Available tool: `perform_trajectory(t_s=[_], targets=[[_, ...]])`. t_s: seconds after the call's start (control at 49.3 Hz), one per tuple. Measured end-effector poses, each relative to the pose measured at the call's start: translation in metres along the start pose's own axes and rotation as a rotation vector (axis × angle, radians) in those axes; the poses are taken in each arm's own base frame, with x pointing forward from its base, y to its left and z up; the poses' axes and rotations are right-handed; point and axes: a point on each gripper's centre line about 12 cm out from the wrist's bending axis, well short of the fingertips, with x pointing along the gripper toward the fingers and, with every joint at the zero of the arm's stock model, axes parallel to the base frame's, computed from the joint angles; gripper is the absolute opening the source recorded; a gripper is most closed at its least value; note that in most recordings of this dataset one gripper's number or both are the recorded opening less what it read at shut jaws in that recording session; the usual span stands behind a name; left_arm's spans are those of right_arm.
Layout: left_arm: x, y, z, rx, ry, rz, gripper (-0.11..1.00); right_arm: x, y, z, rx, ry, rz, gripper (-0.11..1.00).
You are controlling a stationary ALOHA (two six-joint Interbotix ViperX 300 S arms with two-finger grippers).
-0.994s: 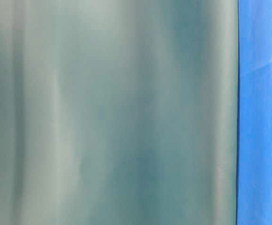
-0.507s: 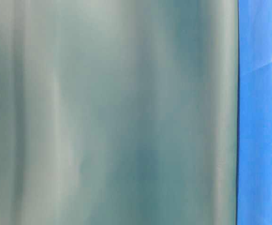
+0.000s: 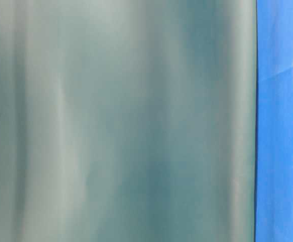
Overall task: Handover the blue block to the right arm after grasping it with the left arm, then place it in the designated position.
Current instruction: 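Open both grippers and move the left gripper toward the blue cube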
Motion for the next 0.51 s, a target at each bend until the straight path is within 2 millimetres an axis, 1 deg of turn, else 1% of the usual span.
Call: perform_trajectory(t_s=[0.304,0.507], targets=[[0.001,0.0,-0.001,-0.009,0.006,0.0,0.93,0.0,-0.001,0.0,0.002,0.001,-0.005,0.97],[0.01,0.0,-0.006,-0.008,0.003,0.0,0.93,0.0,-0.002,0.0,0.003,0.0,-0.008,0.97]])
